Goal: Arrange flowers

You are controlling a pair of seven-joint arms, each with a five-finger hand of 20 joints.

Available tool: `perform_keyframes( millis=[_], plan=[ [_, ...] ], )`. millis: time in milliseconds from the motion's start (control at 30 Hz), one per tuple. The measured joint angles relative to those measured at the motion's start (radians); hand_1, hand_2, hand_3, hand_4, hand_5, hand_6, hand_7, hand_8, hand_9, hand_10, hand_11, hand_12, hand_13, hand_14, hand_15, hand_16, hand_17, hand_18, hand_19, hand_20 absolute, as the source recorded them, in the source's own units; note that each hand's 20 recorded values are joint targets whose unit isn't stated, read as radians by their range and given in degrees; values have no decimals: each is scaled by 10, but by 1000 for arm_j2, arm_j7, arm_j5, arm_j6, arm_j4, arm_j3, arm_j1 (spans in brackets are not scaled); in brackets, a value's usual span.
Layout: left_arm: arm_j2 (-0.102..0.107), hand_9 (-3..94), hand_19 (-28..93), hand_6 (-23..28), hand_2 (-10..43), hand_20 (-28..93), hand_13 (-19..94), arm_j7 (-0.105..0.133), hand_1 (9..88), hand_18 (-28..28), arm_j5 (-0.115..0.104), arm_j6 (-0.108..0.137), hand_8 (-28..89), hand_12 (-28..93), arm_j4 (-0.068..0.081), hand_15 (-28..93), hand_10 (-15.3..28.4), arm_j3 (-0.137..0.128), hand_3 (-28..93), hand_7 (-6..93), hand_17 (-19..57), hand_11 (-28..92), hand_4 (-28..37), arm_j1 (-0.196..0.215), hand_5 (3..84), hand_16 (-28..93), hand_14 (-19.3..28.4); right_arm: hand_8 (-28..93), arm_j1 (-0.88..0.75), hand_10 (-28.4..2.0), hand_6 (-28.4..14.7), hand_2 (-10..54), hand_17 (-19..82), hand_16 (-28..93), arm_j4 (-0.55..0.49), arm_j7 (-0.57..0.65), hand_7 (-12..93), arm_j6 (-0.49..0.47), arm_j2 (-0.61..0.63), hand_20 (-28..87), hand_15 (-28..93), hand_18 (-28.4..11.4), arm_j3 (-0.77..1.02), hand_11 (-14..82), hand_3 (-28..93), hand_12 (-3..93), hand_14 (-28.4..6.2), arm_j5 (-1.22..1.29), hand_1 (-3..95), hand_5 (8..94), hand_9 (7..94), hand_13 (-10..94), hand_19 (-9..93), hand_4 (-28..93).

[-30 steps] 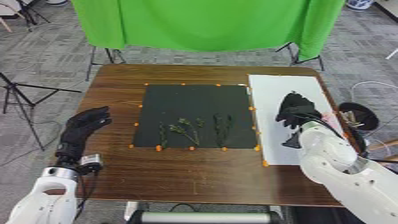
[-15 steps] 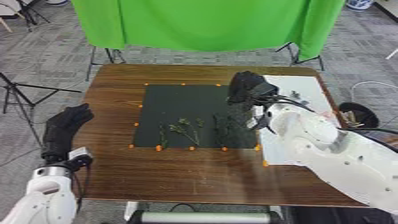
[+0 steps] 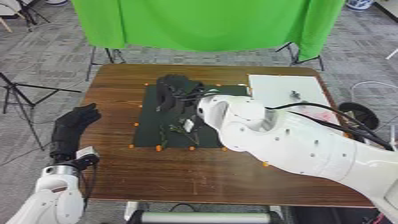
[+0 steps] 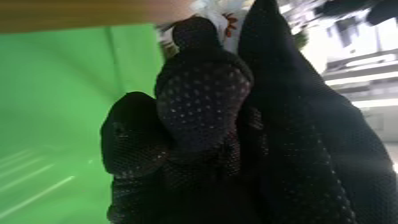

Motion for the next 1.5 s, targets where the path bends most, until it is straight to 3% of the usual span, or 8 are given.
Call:
perform_keyframes(
  millis=[367, 533, 633, 867, 1167, 1300, 1367, 1500],
  plan=[
    [0, 509, 99, -16, 238, 181, 432, 17, 286, 99, -11, 4, -93, 95, 19, 235, 134, 56, 646, 174, 117, 189, -283, -38, 559, -21, 164, 69, -15, -135, -15, -95, 682, 313, 157, -8, 211, -47, -184, 414, 472, -74, -40, 43, 584, 348, -23, 2, 637, 813, 913, 937, 864, -141],
    [0, 489, 101, 3, 114, 178, 424, 25, 222, 102, -19, 8, -88, 99, 24, 235, 135, 74, 670, 161, 111, 190, -283, -55, 509, -21, 165, 66, -37, -132, -11, -95, 681, 315, 190, -5, 214, -69, -222, 412, 471, -74, -43, 41, 582, 346, -23, -23, 635, 809, 910, 937, 867, -143],
    [0, 483, 99, 6, 83, 175, 421, 31, 211, 104, -21, 9, -85, 102, 27, 233, 134, 82, 675, 160, 108, 190, -283, -64, 500, -20, 167, 64, -50, -128, -8, -95, 679, 317, 202, -2, 217, -80, -234, 412, 471, -75, -45, 40, 582, 345, -23, -34, 632, 806, 905, 937, 869, -144],
    [-2, 478, 98, 7, 61, 174, 416, 38, 202, 106, -24, 9, -81, 107, 27, 232, 135, 83, 684, 162, 105, 191, -283, -66, 496, -17, 166, 57, -81, -123, -2, -95, 676, 323, 230, -2, 222, -101, -241, 409, 465, -76, -31, 38, 579, 341, -24, -68, 627, 792, 895, 937, 873, -153],
    [-3, 477, 99, 10, 46, 172, 413, 45, 193, 109, -29, 8, -79, 113, 27, 230, 135, 85, 685, 164, 103, 193, -283, -66, 494, -14, 168, 56, -77, -128, 2, -95, 651, 343, 265, 41, 238, -115, -254, 409, 463, -82, -29, 73, 593, 306, -30, -94, 589, 704, 800, 911, 880, -131],
    [-3, 478, 100, 11, 44, 171, 413, 49, 188, 109, -36, 8, -78, 114, 27, 230, 135, 85, 686, 164, 102, 193, -283, -66, 495, -13, 168, 1, -70, -138, 20, -95, 638, 331, 291, 71, 193, -150, -275, 410, 476, -93, -29, 146, 667, 212, -33, -89, 503, 630, 728, 900, 890, -148],
    [-3, 478, 100, 11, 43, 171, 414, 50, 188, 110, -38, 8, -78, 116, 27, 230, 135, 85, 686, 164, 102, 194, -283, -66, 496, -13, 168, -79, -69, -137, 30, -95, 629, 328, 302, 85, 189, -167, -287, 412, 478, -98, -27, 147, 692, 196, -32, -88, 474, 616, 706, 897, 897, -149],
    [-4, 478, 101, 11, 40, 171, 413, 51, 187, 110, -38, 8, -78, 119, 27, 232, 135, 86, 687, 166, 101, 198, -283, -66, 497, -12, 169, -98, -73, -140, 38, -95, 620, 327, 277, 88, 181, -195, -287, 413, 476, -102, -12, 131, 696, 194, -30, -89, 451, 585, 657, 890, 903, -147]
  ],
)
